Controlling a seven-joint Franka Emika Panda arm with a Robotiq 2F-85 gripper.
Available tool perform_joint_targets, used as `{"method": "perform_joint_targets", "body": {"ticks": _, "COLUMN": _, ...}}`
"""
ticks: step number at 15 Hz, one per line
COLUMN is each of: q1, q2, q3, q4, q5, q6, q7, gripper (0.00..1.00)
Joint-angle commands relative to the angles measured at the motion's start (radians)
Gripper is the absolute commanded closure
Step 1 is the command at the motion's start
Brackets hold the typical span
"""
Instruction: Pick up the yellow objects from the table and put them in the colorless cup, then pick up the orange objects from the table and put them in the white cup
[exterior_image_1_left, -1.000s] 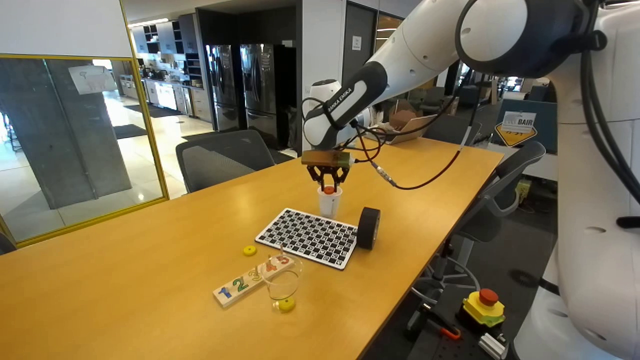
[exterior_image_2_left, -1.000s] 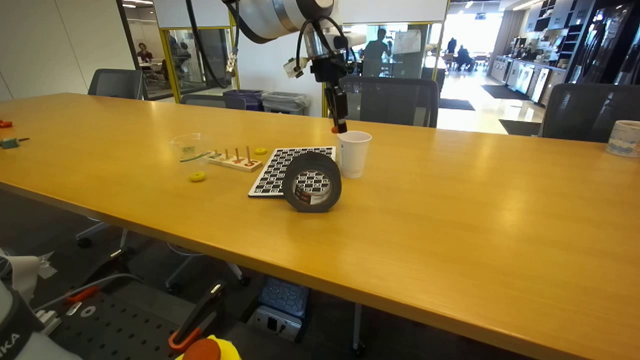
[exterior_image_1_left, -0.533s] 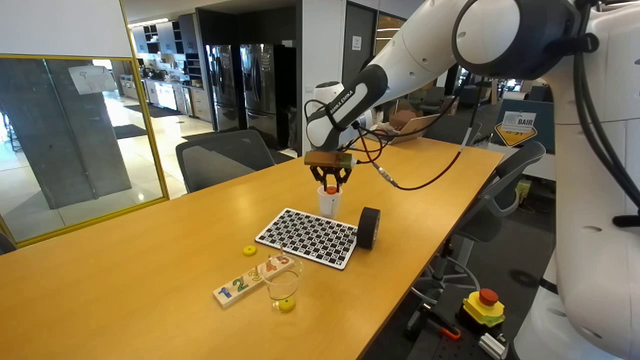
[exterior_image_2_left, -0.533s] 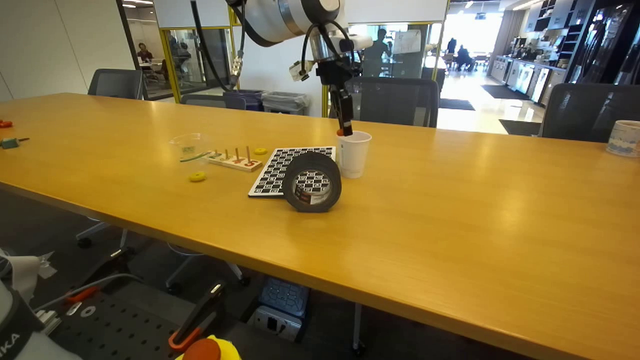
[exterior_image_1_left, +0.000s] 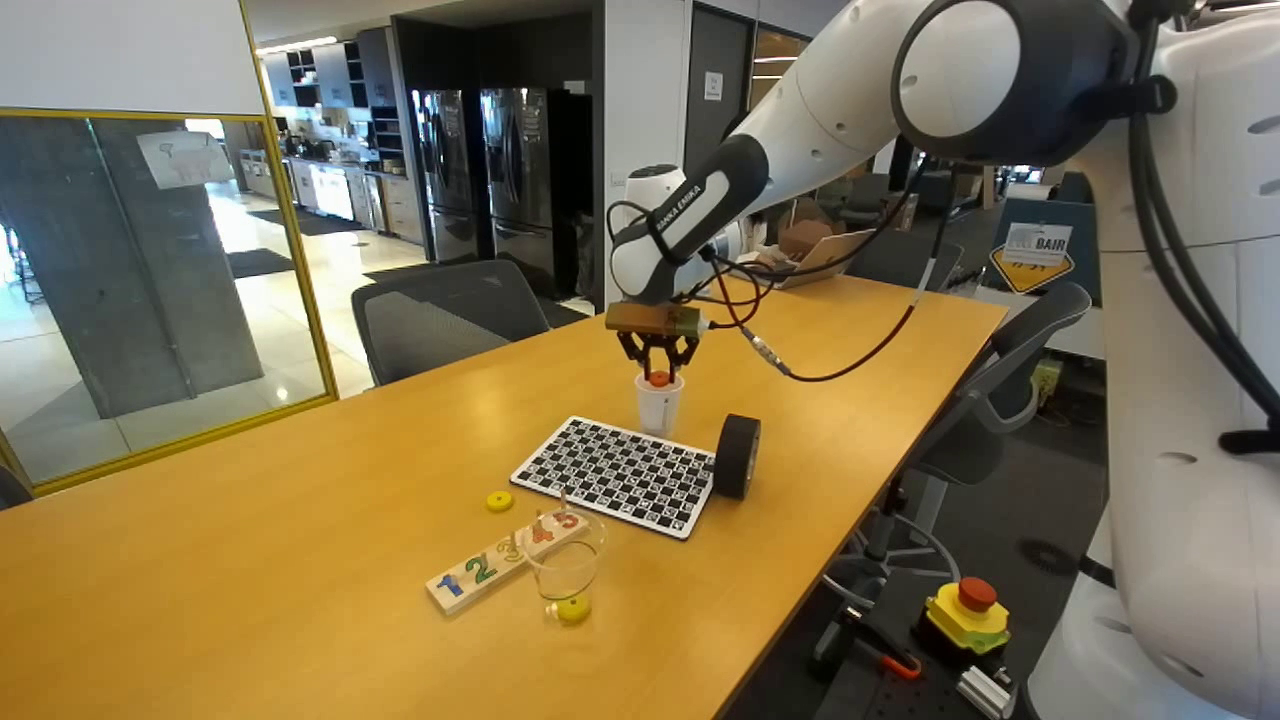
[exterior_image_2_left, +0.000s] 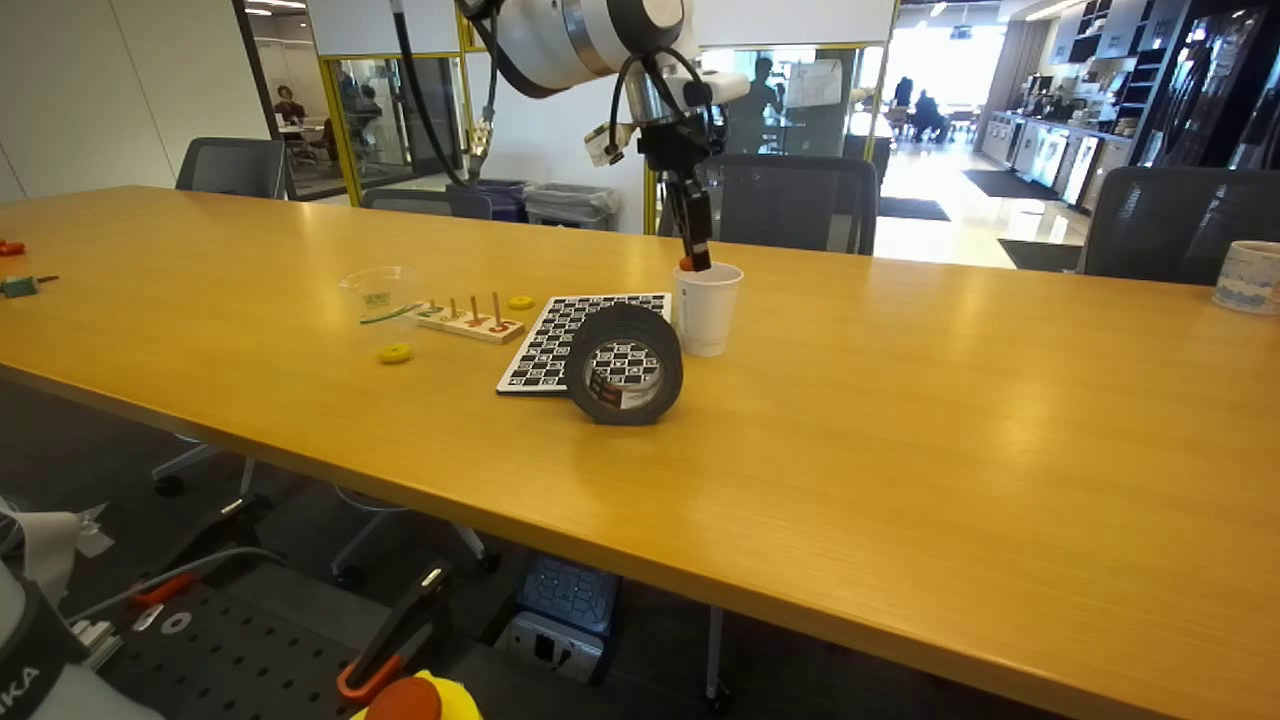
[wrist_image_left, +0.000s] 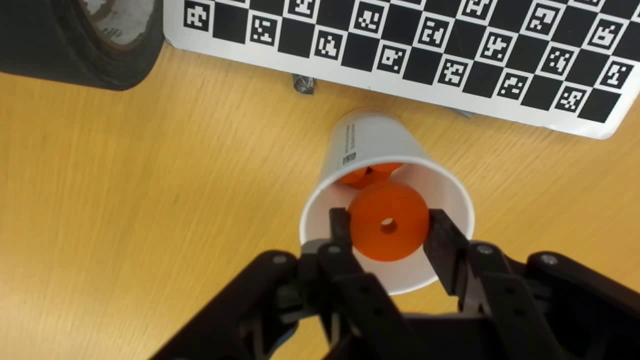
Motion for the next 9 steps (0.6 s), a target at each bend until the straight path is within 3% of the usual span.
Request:
{"method": "perform_joint_targets", "body": {"ticks": 1, "q1": -0.022, "q2": 0.017, "q3": 0.017, "q4": 0.033, "q5": 0.025, "q6": 0.021, "q7": 0.009, "gripper": 0.81}}
{"method": "perform_joint_targets", "body": {"ticks": 2, "q1": -0.022, "q2": 0.019, "q3": 0.018, "q4": 0.035, "q5": 0.029, "q6": 0.019, "q7": 0.006, "gripper": 0.33}}
{"method": "perform_joint_targets", "body": {"ticks": 3, "q1": -0.022, "q2": 0.020, "q3": 0.018, "q4": 0.037, "q5": 0.030, "q6": 0.018, "q7": 0.006, "gripper": 0.32}}
{"method": "perform_joint_targets", "body": {"ticks": 7, "q1": -0.015, "q2": 0.001, "q3": 0.021, "q4": 0.016, "q5": 0.036, "q6": 0.035, "q7": 0.010, "gripper": 0.03}}
{"method": "perform_joint_targets", "body": {"ticks": 9, "q1": -0.005, "q2": -0.020, "q3": 0.026, "q4": -0.004, "q5": 0.027, "q6": 0.051, "q7": 0.007, "gripper": 0.00}}
